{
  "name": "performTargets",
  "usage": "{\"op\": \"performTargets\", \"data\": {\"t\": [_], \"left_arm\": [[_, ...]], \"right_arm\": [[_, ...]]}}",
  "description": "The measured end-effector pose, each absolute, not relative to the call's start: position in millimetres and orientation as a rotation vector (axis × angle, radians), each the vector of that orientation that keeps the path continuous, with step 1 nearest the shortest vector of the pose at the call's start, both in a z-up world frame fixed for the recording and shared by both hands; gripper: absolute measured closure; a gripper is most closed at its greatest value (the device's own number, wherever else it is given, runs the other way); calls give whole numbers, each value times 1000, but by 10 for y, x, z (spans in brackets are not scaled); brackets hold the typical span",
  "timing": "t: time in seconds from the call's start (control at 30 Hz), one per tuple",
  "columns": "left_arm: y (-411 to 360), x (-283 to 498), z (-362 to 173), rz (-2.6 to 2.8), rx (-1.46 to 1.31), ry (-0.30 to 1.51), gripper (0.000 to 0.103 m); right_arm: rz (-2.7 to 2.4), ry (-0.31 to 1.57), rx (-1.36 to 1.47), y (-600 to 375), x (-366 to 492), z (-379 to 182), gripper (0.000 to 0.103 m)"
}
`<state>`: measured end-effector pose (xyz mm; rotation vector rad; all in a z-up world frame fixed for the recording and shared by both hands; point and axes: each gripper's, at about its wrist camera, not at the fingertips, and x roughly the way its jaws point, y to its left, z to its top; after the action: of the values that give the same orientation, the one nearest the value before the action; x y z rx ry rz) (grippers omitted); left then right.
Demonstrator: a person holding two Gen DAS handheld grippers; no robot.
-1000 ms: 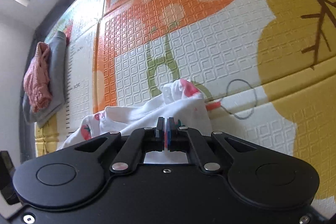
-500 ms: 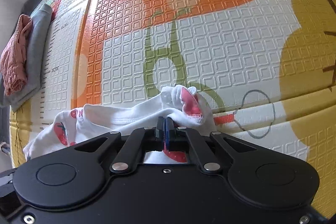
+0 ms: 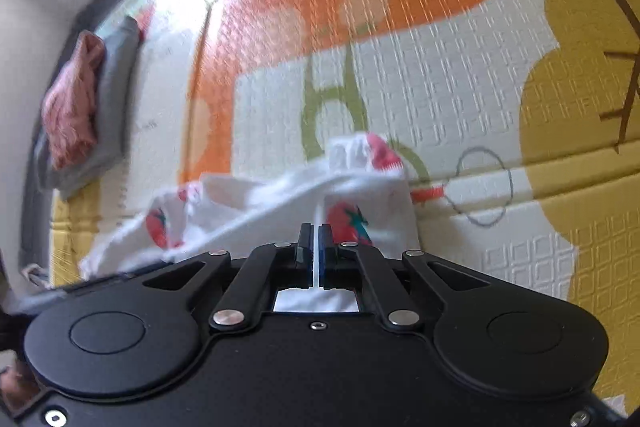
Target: Fold clothes
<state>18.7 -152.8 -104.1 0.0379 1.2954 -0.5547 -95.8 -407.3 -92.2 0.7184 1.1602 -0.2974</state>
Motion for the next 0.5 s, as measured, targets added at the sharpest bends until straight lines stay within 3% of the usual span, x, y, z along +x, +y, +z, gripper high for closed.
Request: {"op": "performTargets", "data": {"t": [0.13,0.5], "left_arm": [[-1518,200,-1047,-547,32,1301,92],[-1539,230,-1053,-545,37,1307,91]], "right_arm": [[-319,1202,682,-4020,-983,-1153,103],[-289,1158,661,-3983,-1094,-921,102]]}}
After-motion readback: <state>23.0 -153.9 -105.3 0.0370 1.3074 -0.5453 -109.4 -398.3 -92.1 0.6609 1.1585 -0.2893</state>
